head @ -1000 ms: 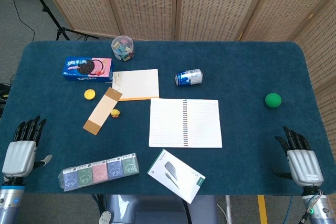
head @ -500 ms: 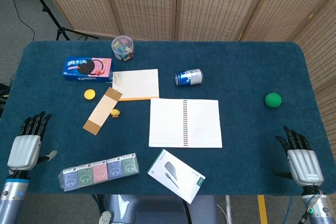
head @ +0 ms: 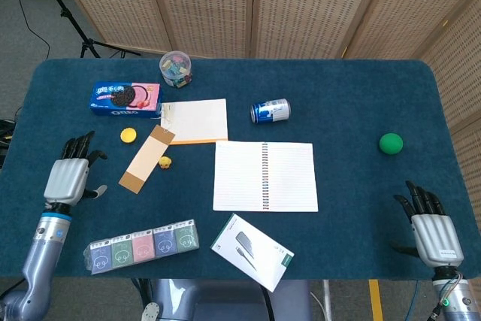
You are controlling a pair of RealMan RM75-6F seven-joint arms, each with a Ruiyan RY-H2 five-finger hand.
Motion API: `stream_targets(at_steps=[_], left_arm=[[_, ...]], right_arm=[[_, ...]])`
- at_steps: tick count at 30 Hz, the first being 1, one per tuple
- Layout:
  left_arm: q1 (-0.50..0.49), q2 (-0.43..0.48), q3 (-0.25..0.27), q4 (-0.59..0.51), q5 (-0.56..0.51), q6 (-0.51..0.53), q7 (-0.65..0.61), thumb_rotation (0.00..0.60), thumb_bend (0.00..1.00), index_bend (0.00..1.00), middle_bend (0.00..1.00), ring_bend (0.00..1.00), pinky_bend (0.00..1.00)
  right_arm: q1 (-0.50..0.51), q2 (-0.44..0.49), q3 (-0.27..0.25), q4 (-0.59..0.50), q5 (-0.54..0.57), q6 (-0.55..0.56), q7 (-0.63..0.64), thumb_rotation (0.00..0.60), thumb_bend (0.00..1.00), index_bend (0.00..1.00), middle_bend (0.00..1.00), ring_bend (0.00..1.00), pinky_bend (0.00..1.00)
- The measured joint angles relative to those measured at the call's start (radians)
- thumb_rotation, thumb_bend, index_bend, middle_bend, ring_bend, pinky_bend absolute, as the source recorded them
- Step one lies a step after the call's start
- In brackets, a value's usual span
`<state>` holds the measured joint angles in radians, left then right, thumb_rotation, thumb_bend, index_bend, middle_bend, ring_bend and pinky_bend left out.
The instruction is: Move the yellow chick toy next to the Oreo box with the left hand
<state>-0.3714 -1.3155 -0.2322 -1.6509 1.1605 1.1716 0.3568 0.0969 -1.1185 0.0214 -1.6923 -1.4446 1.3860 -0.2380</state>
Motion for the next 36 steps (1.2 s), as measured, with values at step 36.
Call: stream_targets(at_steps=[36], left_arm=[[-0.336, -0.357, -0.080, 0.272, -0.383, -0.094, 0.269, 0.600, 0.26, 0.42, 0.00, 0.00, 0.00]], right_arm=[[0.000, 0.016, -0.003, 0.002, -0.018, -0.002, 0.053, 0.600, 0.00, 0.17, 0.00, 0.00, 0.08]])
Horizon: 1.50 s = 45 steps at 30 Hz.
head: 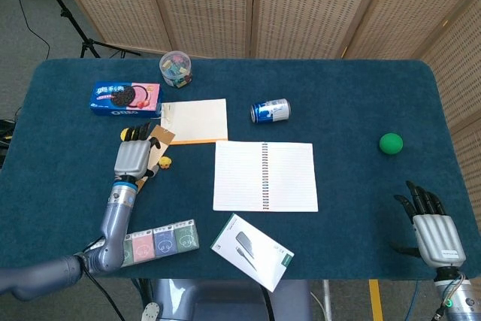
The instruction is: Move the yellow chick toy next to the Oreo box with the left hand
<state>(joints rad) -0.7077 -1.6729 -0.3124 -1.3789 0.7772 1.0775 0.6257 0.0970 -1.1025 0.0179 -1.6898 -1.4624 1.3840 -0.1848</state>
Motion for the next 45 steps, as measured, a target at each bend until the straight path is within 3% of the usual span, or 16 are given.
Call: stream_targets(at_steps=[24, 32, 45], left_arm=[[-0.067, -0.059, 0.024, 0.079, -0.093, -0.012, 0.054, 0.600, 0.27, 0.44, 0.00, 0.00, 0.00], [-0.074, -0.077, 0.032, 0.097, -0.077, -0.006, 0.042, 0.600, 0.29, 0.55, 0.00, 0.00, 0.00], [-0.072, -0.070, 0.033, 0.089, -0.062, 0.008, 0.031, 0.600, 0.30, 0.59, 0.00, 0.00, 0.00]], right_arm=[[-0.003, 0.006, 0.003, 0.001, -0.001, 0.005, 0.017, 0.600, 0.00, 0.17, 0.00, 0.00, 0.08], [-0.003, 0.006, 0.003, 0.003, -0.003, 0.005, 0.020, 0.600, 0.00, 0.17, 0.00, 0.00, 0.07], [-0.003, 0.006, 0.004, 0.004, -0.001, 0.005, 0.020, 0.600, 0.00, 0.17, 0.00, 0.00, 0.07]])
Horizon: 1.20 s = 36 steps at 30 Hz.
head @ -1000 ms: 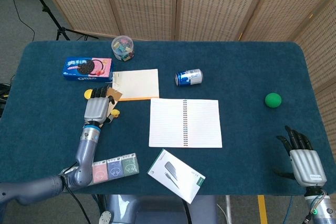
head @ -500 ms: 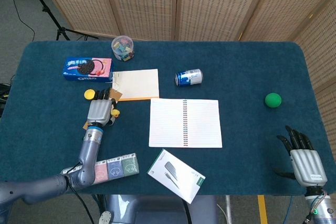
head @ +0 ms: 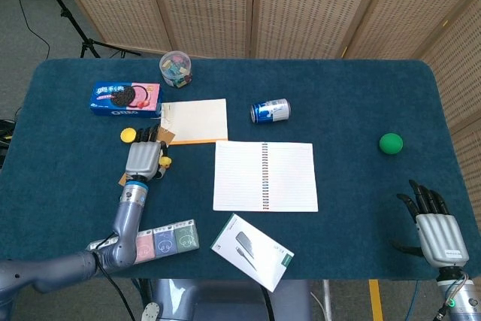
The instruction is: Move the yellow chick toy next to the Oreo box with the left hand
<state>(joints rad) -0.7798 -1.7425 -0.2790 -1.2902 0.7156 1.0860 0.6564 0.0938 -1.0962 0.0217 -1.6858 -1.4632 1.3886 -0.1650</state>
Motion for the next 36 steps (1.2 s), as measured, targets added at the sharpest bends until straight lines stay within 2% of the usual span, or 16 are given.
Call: stream_targets(at_steps=[7, 16, 26, 36], left_arm=[[0.005, 0.049, -0.011, -0.045, 0.014, 0.031, 0.006, 0.600, 0.30, 0.59, 0.00, 0.00, 0.00], [0.035, 0.176, -0.036, -0.083, 0.018, 0.052, -0.018, 0.600, 0.30, 0.59, 0.00, 0.00, 0.00], [0.050, 0.215, -0.048, 0.032, 0.000, -0.019, -0.099, 0.600, 0.30, 0.60, 0.00, 0.00, 0.00], [0.032, 0.167, -0.042, 0.175, 0.014, -0.076, -0.151, 0.600, 0.30, 0.60, 0.00, 0.00, 0.00]], right_arm=[[0.000, 0.001, 0.001, 0.000, 0.002, 0.000, 0.000, 0.600, 0.00, 0.17, 0.00, 0.00, 0.07], [0.000, -0.004, -0.001, -0.002, 0.001, -0.001, -0.017, 0.600, 0.00, 0.17, 0.00, 0.00, 0.07], [0.004, -0.013, -0.002, -0.005, 0.007, -0.009, -0.040, 0.600, 0.00, 0.17, 0.00, 0.00, 0.06], [0.008, -0.016, 0.000, 0.000, 0.017, -0.019, -0.044, 0.600, 0.00, 0.17, 0.00, 0.00, 0.06]])
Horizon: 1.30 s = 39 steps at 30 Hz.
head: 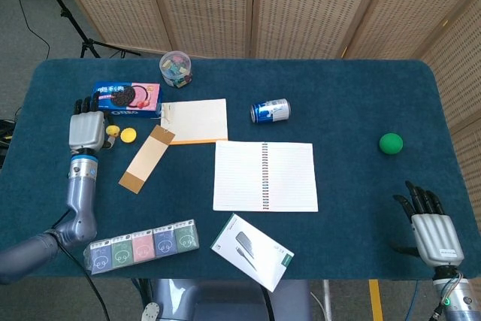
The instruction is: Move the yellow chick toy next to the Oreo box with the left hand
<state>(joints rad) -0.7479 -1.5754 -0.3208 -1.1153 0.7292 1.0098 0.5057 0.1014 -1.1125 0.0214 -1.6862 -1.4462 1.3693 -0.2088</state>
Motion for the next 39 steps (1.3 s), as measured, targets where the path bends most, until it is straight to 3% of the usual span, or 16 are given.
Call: stream_targets(at_steps=[11, 39], left_arm=[[-0.018, -0.084, 0.003, 0.139, -0.009, -0.048, -0.022, 0.600, 0.30, 0.60, 0.00, 0.00, 0.00], [-0.056, -0.198, -0.035, 0.316, 0.055, -0.105, -0.109, 0.600, 0.29, 0.61, 0.00, 0.00, 0.00]], right_arm=[[0.001, -0.001, -0.001, -0.001, 0.002, -0.003, -0.005, 0.600, 0.00, 0.17, 0.00, 0.00, 0.06], [0.007, -0.005, -0.002, 0.004, 0.007, -0.013, -0.006, 0.600, 0.00, 0.17, 0.00, 0.00, 0.06]])
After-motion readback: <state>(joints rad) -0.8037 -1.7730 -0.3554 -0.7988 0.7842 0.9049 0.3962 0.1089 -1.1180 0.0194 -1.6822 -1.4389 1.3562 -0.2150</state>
